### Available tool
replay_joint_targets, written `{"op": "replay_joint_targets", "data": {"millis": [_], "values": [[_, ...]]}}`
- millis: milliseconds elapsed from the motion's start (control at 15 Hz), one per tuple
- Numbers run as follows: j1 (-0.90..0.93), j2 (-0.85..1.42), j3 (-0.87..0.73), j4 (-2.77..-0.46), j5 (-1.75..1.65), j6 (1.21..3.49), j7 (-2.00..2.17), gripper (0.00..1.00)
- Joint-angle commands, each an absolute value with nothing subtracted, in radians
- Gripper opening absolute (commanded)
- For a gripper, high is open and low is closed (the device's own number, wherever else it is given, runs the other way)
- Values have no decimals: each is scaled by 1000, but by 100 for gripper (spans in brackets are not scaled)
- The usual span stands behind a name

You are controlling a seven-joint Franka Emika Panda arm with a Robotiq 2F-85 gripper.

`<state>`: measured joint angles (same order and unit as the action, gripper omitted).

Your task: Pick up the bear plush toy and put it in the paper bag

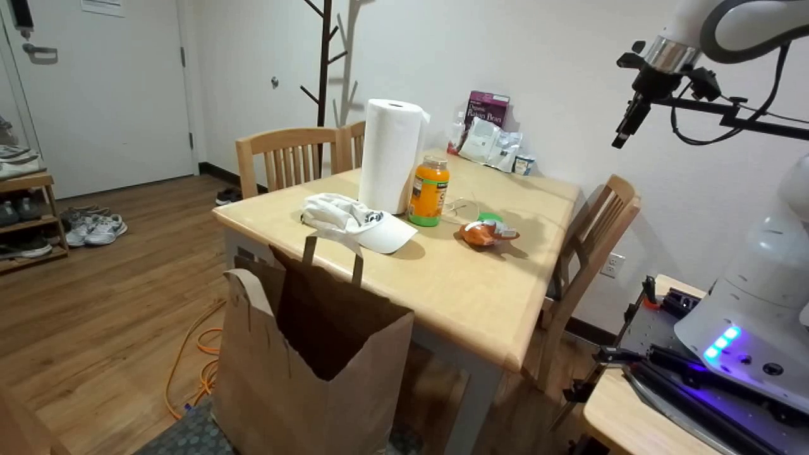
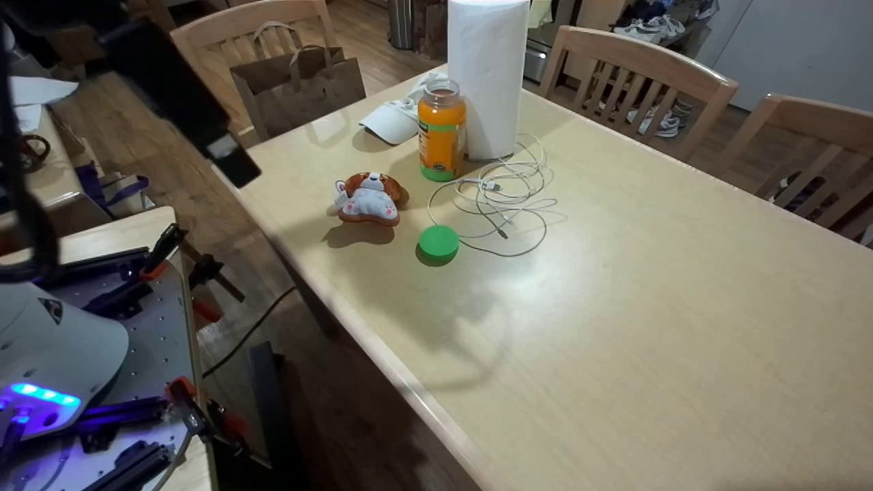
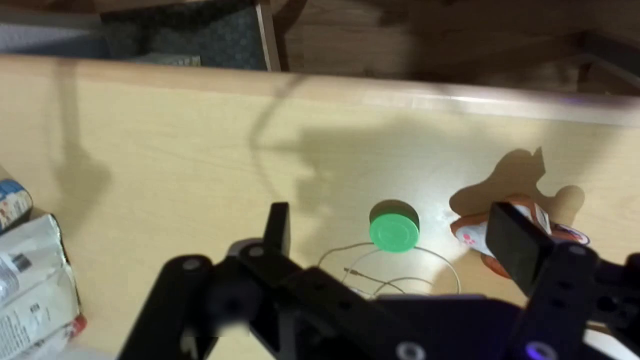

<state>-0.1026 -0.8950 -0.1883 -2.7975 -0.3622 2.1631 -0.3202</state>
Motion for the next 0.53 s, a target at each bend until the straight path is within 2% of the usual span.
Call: {"op": "replay_joint_targets", "data": {"millis": [0,467], "values": [[3,-772,-248,-2794,-318,2340,-427,100],[226,-473,-283,-2731,-178,2480,-664,100]]}}
